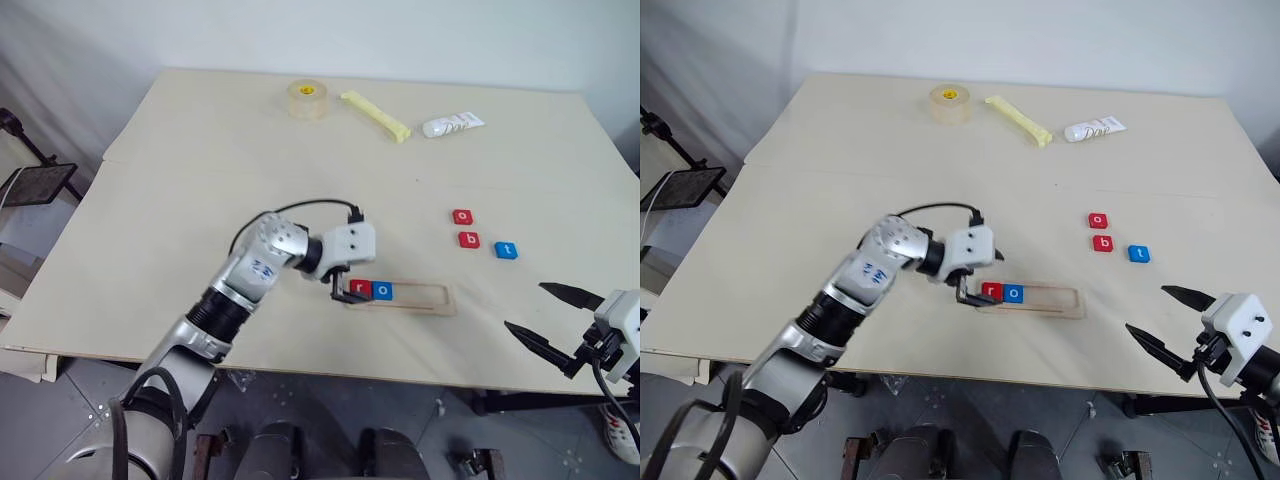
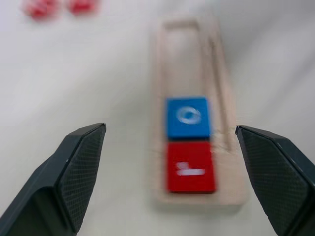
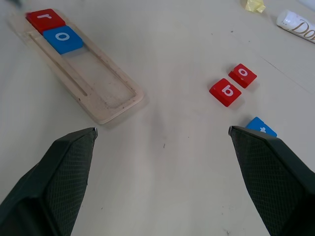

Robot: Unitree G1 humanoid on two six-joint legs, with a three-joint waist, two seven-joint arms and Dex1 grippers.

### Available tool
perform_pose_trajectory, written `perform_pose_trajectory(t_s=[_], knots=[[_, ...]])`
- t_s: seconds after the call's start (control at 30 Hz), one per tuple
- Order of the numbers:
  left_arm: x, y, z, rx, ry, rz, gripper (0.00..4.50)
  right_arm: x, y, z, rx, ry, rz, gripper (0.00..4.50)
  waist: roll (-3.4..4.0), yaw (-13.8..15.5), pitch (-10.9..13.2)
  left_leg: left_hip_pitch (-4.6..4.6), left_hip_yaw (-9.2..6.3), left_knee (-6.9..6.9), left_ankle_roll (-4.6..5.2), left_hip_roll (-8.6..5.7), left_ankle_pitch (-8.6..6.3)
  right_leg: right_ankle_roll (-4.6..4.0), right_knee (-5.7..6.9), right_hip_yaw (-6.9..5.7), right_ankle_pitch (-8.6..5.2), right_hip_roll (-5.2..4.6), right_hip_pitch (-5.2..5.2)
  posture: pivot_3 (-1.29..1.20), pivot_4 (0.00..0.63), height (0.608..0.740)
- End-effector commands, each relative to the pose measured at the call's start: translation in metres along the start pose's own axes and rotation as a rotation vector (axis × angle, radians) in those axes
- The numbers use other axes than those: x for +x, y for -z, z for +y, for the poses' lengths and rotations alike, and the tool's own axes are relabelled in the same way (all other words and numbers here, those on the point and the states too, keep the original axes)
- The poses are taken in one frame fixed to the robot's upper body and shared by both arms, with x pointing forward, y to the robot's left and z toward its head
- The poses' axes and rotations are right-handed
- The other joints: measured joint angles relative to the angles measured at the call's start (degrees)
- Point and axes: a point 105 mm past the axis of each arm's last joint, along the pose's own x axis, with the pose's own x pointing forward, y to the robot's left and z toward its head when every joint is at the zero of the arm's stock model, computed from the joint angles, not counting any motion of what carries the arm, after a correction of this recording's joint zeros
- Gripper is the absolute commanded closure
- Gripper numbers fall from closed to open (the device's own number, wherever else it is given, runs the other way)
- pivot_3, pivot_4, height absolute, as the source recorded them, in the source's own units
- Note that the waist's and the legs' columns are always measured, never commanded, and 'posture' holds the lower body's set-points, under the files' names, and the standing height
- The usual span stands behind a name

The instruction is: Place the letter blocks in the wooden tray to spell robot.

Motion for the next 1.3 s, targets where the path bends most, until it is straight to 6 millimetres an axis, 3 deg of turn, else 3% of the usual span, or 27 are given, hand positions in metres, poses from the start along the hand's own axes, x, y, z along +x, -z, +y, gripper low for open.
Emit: perform_pose_trajectory(t_s=[0.03, 0.1, 0.3, 0.37, 0.43, 0.63, 0.77, 0.93, 1.3], knots=[[-0.026, -0.022, 0.012, 0.047, -0.064, -0.114, 0.01, -0.007, -0.016, -0.013, -0.037, 0.055, -0.026, 0.00, 0.00, 0.0, 0.0, 0.00, 0.00, 0.00, 0.00, 0.00, 0.00, 0.00, 0.00, 0.00, 0.00, 0.00, 0.00, 0.00, 0.150, 0.740], [-0.043, -0.025, 0.023, 0.078, -0.140, -0.156, 0.01, -0.007, -0.018, -0.019, -0.016, 0.096, -0.039, 0.00, 0.00, 0.0, 0.0, -0.01, -0.02, 0.00, 0.00, 0.00, 0.00, 0.00, 0.00, 0.00, 0.00, 0.00, -0.01, 0.00, 0.150, 0.740], [-0.090, -0.010, 0.057, -0.042, -0.349, -0.276, 0.01, 0.006, -0.006, -0.034, 0.040, 0.260, -0.017, 0.00, 0.00, -0.1, 0.0, 0.02, -0.07, 0.00, -0.01, 0.00, 0.00, 0.00, 0.05, -0.04, 0.00, 0.00, 0.01, 0.00, 0.150, 0.740], [-0.101, -0.004, 0.053, -0.019, -0.356, -0.330, 0.01, 0.012, -0.002, -0.037, 0.086, 0.303, -0.021, 0.00, 0.00, -0.1, 0.0, 0.02, -0.07, 0.00, -0.01, -0.01, 0.00, 0.00, 0.06, -0.04, 0.00, 0.00, 0.00, 0.00, 0.150, 0.740], [-0.114, 0.013, 0.034, 0.014, -0.349, -0.385, 0.01, 0.024, -0.001, -0.041, 0.153, 0.358, -0.046, 0.00, 0.07, -0.3, 0.0, 0.03, -0.09, -0.02, -0.02, -0.01, -0.01, 0.00, 0.07, -0.05, 0.00, 0.00, -0.02, 0.00, 0.150, 0.740], [-0.108, 0.067, -0.006, -0.075, -0.290, -0.352, 0.01, 0.041, -0.004, -0.047, 0.216, 0.356, -0.012, 0.00, 0.22, -0.1, 0.0, 0.05, -0.10, -0.01, -0.05, 0.00, -0.02, 0.00, 0.16, -0.04, 0.00, 0.02, -0.05, 0.00, 0.150, 0.740], [-0.108, 0.084, -0.021, -0.111, -0.274, -0.407, 0.01, 0.043, -0.009, -0.050, 0.201, 0.329, 0.015, 0.00, 0.22, 0.2, 0.0, 0.04, -0.17, 0.05, 0.02, -0.12, -0.01, 0.00, 0.15, 0.03, 0.00, -0.04, 0.02, 0.00, 0.150, 0.740], [-0.099, 0.092, -0.044, -0.076, -0.167, -0.435, 0.01, 0.043, -0.016, -0.052, 0.198, 0.279, 0.041, 0.00, 0.22, -0.3, 0.0, 0.03, -0.18, -0.03, 0.01, -0.09, -0.02, 0.00, 0.16, -0.04, 0.00, -0.02, -0.03, 0.00, 0.150, 0.740], [-0.092, 0.081, -0.045, -0.057, -0.099, -0.472, 0.01, 0.038, -0.019, -0.043, 0.199, 0.246, 0.053, 0.00, 0.22, -0.3, 0.0, 0.04, -0.12, 0.00, 0.01, -0.07, -0.02, 0.00, 0.17, -0.03, 0.00, -0.02, -0.02, 0.00, 0.150, 0.740]])
